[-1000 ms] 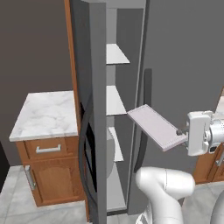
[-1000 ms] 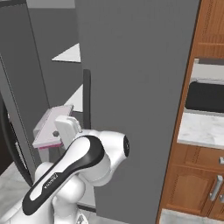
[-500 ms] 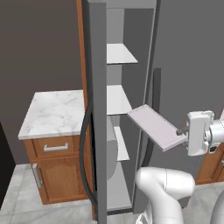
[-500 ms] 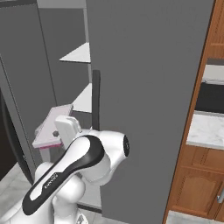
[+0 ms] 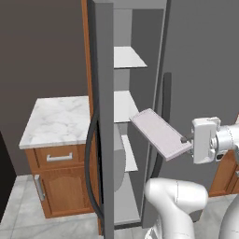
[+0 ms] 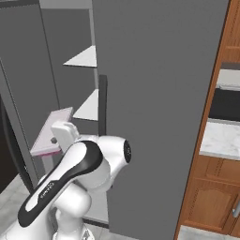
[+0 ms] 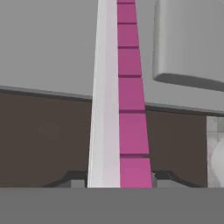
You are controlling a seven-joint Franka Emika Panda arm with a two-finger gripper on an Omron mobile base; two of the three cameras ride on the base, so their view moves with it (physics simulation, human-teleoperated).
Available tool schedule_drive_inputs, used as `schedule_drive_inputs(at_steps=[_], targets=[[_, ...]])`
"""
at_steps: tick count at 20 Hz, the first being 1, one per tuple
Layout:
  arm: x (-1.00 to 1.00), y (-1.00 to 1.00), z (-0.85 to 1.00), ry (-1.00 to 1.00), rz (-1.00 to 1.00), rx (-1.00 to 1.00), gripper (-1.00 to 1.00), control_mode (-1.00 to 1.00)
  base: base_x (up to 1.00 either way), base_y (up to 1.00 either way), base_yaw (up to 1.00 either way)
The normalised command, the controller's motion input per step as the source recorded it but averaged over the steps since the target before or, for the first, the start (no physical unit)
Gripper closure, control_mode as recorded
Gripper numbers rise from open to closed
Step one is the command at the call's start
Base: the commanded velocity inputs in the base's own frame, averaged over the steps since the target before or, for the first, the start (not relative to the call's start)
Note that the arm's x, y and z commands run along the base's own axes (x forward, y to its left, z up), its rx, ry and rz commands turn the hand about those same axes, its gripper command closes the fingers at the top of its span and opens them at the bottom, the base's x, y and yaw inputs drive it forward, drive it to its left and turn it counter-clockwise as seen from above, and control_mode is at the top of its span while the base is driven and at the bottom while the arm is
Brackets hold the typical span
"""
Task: The ice cube tray has been filled with water. Take the tray and place it in the freezer to make ice. Close the freezer door after placing the tray.
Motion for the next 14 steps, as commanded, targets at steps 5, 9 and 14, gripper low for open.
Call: schedule_drive_inputs(at_steps=[5, 9, 14], targets=[[0.0, 0.0, 0.2, -0.06, -0.01, 0.0, 1.0, -1.0, 0.0, 0.0, 0.0], [0.01, 0.01, 0.15, -0.03, -0.04, 0.0, 1.0, -1.0, 0.0, 0.0, 0.0], [0.09, 0.01, 0.04, 0.0, -0.08, 0.0, 1.0, -1.0, 0.0, 0.0, 0.0]])
